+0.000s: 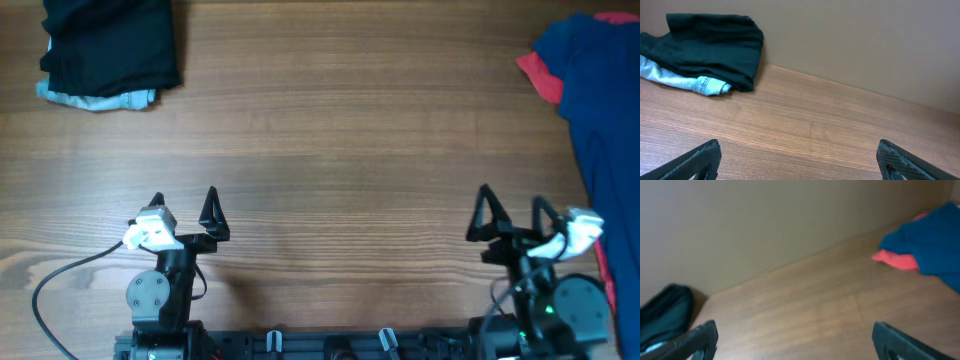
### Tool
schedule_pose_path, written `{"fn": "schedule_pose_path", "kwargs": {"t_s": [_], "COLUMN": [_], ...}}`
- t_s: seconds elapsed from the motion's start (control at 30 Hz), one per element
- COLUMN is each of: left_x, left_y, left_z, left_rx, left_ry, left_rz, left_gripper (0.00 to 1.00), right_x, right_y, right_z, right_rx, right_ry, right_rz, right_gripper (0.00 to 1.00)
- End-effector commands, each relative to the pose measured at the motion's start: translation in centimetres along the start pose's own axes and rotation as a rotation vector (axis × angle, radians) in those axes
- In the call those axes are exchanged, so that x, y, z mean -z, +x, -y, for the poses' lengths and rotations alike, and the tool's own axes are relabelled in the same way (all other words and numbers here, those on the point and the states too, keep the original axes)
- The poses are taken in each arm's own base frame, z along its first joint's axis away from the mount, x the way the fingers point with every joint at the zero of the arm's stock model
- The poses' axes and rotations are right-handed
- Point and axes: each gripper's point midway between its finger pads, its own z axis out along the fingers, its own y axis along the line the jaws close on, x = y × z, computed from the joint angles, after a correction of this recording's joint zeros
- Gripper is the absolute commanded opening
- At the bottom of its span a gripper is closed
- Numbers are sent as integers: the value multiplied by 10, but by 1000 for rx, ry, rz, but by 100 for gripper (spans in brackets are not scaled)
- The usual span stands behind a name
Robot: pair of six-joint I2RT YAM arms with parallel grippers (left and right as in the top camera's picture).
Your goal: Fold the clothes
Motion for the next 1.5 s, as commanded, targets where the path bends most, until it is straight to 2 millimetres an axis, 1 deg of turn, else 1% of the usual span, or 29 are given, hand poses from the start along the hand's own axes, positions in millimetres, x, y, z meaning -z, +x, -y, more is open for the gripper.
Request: {"fn": "schedule_pose_path", "kwargs": {"t_s": [0.0,0.07,0.13,0.27,0.33,0.4,0.43,0.47,0.53,0.6,0.63,0.67,0.73,0.8,0.93,1.47], "left_x": [0,0,0,0,0,0,0,0,0,0,0,0,0,0,0,0], "left_y": [3,3,3,3,3,3,3,3,3,3,3,3,3,3,3,3], "left_z": [2,2,2,2,2,2,2,2,2,2,2,2,2,2,2,2], "left_rx": [-20,-19,-19,-19,-19,-19,-20,-20,-20,-20,-19,-20,-19,-20,-20,-20], "left_ry": [12,12,12,12,12,12,12,12,12,12,12,12,12,12,12,11], "left_rz": [-5,-5,-5,-5,-5,-5,-5,-5,-5,-5,-5,-5,-5,-5,-5,-5], "left_gripper": [100,100,100,100,100,100,100,100,100,100,100,100,100,100,100,100], "right_x": [-16,-26,-29,-33,-34,-33,-34,-36,-39,-44,-44,-44,-44,-45,-45,-45], "right_y": [11,15,21,29,34,37,40,42,49,64,67,66,66,66,66,66], "right_z": [-3,-7,-7,0,-3,-8,-6,-1,8,18,20,21,22,23,23,23], "right_rx": [-13,-35,-50,-31,73,248,318,344,340,339,336,351,454,470,566,566], "right_ry": [-75,-137,-177,-173,-194,-221,-210,-189,-155,-131,-124,-114,-101,-99,-93,-93], "right_rz": [75,155,210,238,229,226,223,211,185,142,127,130,137,137,141,141], "right_gripper": [100,100,100,100,100,100,100,100,100,100,100,100,100,100,100,100]}}
